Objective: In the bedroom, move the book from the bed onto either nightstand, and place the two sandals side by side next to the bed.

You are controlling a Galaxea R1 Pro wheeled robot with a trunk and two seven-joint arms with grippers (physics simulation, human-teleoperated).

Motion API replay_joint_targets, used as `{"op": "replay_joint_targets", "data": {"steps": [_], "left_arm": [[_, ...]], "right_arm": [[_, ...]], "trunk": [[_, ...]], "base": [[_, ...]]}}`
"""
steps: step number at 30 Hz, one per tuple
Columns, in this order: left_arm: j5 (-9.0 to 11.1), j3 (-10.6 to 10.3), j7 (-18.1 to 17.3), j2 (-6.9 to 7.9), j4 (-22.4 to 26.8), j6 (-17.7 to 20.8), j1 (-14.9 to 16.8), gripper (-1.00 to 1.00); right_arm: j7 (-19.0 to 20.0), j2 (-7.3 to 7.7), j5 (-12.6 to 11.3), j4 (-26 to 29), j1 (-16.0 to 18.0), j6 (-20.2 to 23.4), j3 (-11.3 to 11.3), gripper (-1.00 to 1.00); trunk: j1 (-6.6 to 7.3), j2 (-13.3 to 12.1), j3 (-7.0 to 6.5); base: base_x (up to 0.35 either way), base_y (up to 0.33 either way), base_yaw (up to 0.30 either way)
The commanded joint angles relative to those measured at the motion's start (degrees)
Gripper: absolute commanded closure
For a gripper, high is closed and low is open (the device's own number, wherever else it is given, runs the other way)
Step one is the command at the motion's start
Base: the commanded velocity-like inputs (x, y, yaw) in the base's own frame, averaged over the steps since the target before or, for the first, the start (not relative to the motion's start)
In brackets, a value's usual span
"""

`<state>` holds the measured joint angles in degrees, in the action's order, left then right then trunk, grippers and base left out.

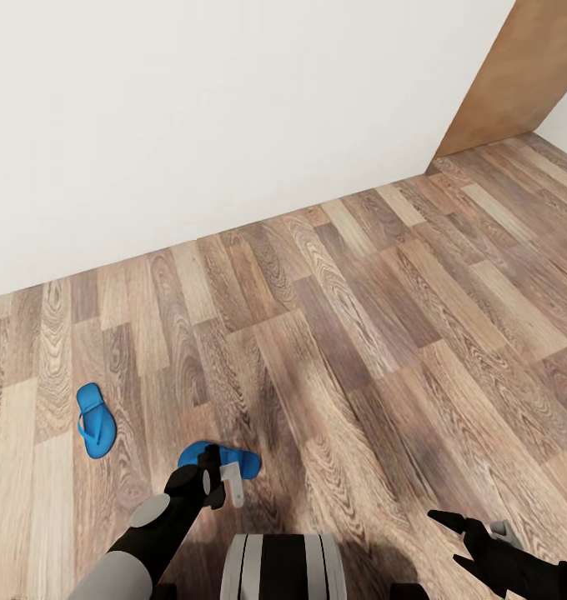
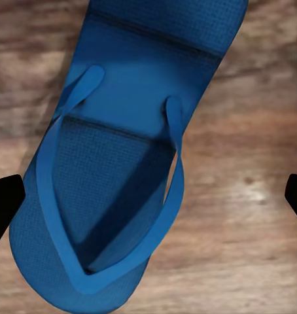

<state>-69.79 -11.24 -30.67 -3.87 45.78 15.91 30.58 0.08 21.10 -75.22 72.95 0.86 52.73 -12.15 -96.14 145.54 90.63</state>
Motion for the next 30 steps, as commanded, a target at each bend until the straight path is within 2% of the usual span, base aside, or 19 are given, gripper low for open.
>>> {"op": "replay_joint_targets", "data": {"steps": [1, 30], "left_arm": [[-0.26, -0.10, -0.32, 0.01, 0.09, 0.26, 0.01, -1.00], [-0.34, -0.10, -0.36, 0.01, 0.18, 0.26, 0.01, -1.00]], "right_arm": [[0.01, 0.00, -0.01, 0.01, 0.02, 0.27, -0.07, -1.00], [0.01, 0.00, -0.01, 0.02, 0.02, 0.27, -0.07, -1.00]], "trunk": [[0.01, 0.01, 0.03], [0.01, 0.01, 0.03]], "base": [[0.000, 0.000, 0.000], [0.045, 0.012, 0.000]]}}
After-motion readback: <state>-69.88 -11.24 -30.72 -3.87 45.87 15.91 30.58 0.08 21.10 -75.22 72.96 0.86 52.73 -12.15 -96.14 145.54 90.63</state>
